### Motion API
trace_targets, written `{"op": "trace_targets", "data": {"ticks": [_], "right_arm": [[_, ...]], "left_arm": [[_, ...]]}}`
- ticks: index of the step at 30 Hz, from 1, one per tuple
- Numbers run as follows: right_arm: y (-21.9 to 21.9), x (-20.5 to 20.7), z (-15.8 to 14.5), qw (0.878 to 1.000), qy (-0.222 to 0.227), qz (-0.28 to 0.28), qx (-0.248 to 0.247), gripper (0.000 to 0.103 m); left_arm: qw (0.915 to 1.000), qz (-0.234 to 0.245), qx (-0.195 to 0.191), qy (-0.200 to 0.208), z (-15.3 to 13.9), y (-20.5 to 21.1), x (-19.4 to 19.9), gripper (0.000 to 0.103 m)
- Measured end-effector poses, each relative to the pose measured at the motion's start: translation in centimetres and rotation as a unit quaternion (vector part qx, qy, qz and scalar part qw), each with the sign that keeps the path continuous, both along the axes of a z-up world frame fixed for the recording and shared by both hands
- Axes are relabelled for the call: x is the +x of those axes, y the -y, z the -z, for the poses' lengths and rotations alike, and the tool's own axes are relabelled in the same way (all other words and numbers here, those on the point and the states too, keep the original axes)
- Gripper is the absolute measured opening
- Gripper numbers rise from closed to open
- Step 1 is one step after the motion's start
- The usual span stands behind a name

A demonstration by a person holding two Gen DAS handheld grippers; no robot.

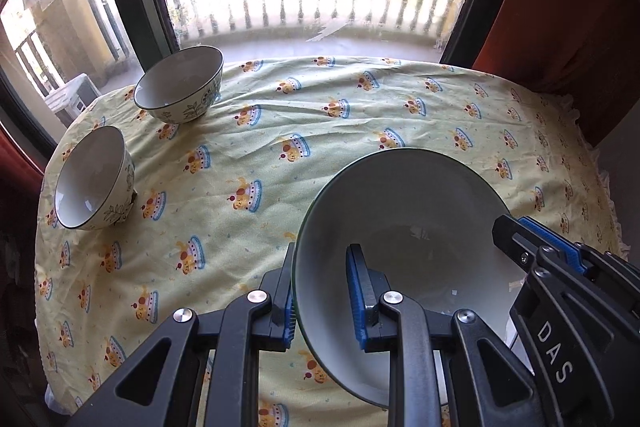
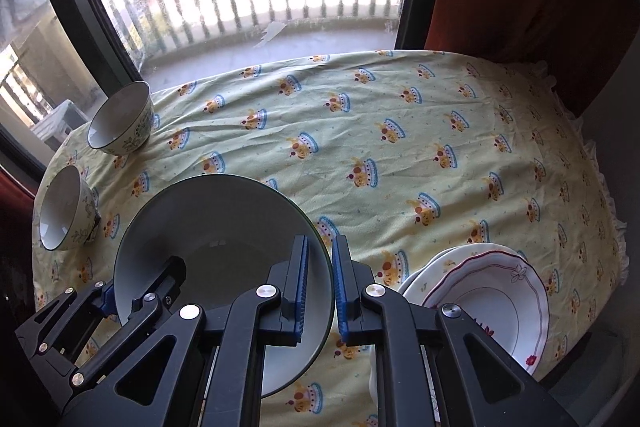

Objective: Organize plates and bowls
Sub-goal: 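Lift the large white bowl with both grippers toward the plate stack, then lower the large white bowl onto the cloth beside the plate stack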

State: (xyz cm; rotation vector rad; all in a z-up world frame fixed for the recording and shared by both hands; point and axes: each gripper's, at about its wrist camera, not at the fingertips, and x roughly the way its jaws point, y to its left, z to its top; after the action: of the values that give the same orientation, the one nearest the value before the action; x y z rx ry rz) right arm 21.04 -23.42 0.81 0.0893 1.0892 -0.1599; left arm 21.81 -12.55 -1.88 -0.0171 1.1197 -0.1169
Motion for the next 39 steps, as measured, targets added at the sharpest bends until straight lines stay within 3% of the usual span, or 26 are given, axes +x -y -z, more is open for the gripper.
{"op": "trace_targets", "data": {"ticks": [7, 8, 9, 10, 12, 13, 15, 16, 18, 20, 22, 24, 25, 39], "right_arm": [[3.3, -1.8, -0.8, 1.0, 0.005, -0.009, 0.001, 0.015], [3.5, -2.0, -0.9, 1.0, 0.008, -0.016, 0.007, 0.014], [3.6, -2.2, -1.1, 0.999, 0.012, -0.031, 0.039, 0.002], [3.8, -2.5, -1.4, 0.998, 0.015, -0.031, 0.05, 0.002], [3.2, -2.8, -2.1, 0.998, 0.035, -0.046, 0.002, 0.002], [3.1, -2.9, -1.9, 0.998, 0.037, -0.053, -0.002, 0.002], [3.3, -2.5, -0.2, 0.998, 0.015, -0.06, 0.022, 0.002], [3.4, -2.5, 0.8, 0.998, 0.005, -0.055, 0.016, 0.002], [4.4, -2.8, 2.2, 0.999, -0.008, -0.041, 0.021, 0.002], [5.2, -2.7, 3.2, 0.999, -0.027, -0.033, 0.018, 0.007], [5.9, -2.7, 3.8, 0.999, -0.033, -0.024, 0.031, 0.019], [5.6, -2.9, 3.8, 0.999, -0.024, -0.026, 0.038, 0.048], [5.2, -2.9, 3.8, 0.999, -0.019, -0.031, 0.037, 0.054], [1.9, -3.2, 4.2, 0.997, -0.029, -0.055, 0.051, 0.057]], "left_arm": [[0.9999, -0.009, -0.01, 0.006, -0.7, 3.3, -1.9, 0.02], [0.9996, -0.008, -0.026, 0.006, -0.9, 3.6, -2.1, 0.017], [0.9988, -0.011, -0.047, 0.001, -1.1, 3.8, -2.3, 0.018], [0.9983, -0.015, -0.056, -0.009, -1.1, 3.9, -2.4, 0.016], [0.9994, -0.028, -0.008, 0.02, -1.3, 4.2, -2.8, 0.014], [0.9994, -0.028, -0.005, 0.019, -1.0, 4.2, -2.8, 0.014], [0.9997, -0.016, 0.017, 0.006, 0.3, 4.4, -2.7, 0.015], [0.9994, -0.02, 0.028, 0.006, 0.8, 4.1, -2.8, 0.009], [0.999, -0.024, 0.038, -0.004, 1.9, 3.4, -2.8, 0.011], [0.9988, -0.026, 0.038, -0.02, 3.0, 2.8, -2.6, 0.012], [0.9984, -0.025, 0.044, -0.025, 3.9, 2.3, -2.8, 0.012], [0.9982, -0.03, 0.026, -0.045, 4.7, 1.6, -2.8, 0.012], [0.9982, -0.029, 0.031, -0.043, 4.8, 1.6, -2.8, 0.012], [0.9986, -0.025, 0.021, -0.042, 5.3, 0.5, -2.7, 0.019]]}}
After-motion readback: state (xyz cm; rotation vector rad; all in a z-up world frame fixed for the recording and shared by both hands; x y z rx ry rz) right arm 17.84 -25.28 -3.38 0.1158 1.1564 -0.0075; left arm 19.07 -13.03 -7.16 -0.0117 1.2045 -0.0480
